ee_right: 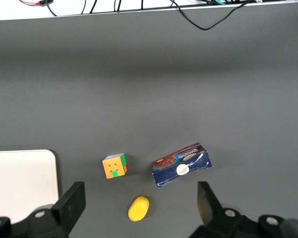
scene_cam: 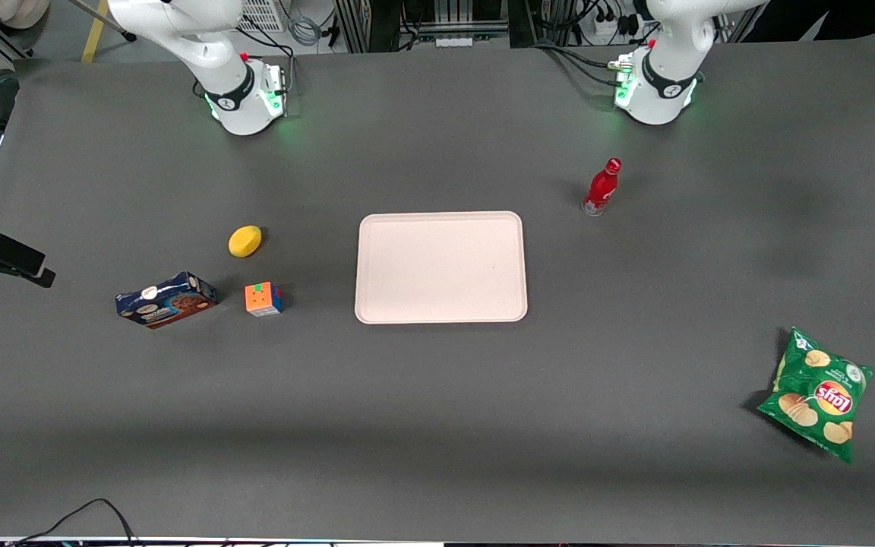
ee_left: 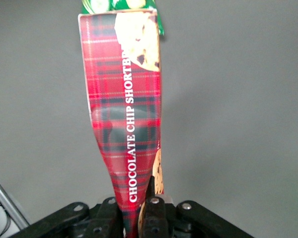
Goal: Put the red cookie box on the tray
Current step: 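Lift the red cookie box up with the left gripper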
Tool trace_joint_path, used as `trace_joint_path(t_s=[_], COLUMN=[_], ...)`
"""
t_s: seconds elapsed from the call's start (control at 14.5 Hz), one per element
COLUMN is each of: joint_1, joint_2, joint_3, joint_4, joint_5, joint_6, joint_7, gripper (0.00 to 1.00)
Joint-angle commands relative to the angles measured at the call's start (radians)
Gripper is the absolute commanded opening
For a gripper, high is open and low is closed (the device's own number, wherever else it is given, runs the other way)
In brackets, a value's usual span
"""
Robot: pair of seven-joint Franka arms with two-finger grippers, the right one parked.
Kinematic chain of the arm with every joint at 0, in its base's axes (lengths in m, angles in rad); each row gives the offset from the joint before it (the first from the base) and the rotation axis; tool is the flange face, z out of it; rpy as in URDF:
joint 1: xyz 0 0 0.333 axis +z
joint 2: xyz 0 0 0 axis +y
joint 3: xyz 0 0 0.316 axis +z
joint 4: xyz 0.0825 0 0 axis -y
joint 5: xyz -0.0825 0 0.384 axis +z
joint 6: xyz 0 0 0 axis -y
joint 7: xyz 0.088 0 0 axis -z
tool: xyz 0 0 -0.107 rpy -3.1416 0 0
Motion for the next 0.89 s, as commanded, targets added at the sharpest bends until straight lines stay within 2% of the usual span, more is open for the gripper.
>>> trace_joint_path(t_s=[0.0, 0.28, 0.48, 0.83], joint_1=[-0.008, -0.012, -0.011, -0.009], joint_2=[0.009, 0.009, 0.000, -0.014], joint_3=[0.009, -0.006, -0.116, -0.374], joint_4=[0.214, 0.313, 0.319, 0.368], joint_5=[0.044, 0.068, 0.090, 0.107], joint_6=[-0.208, -0.331, -0.388, -0.485], joint_7=[0.011, -0.050, -0.231, -0.628], gripper=[0.10, 0.10, 0.10, 0.11])
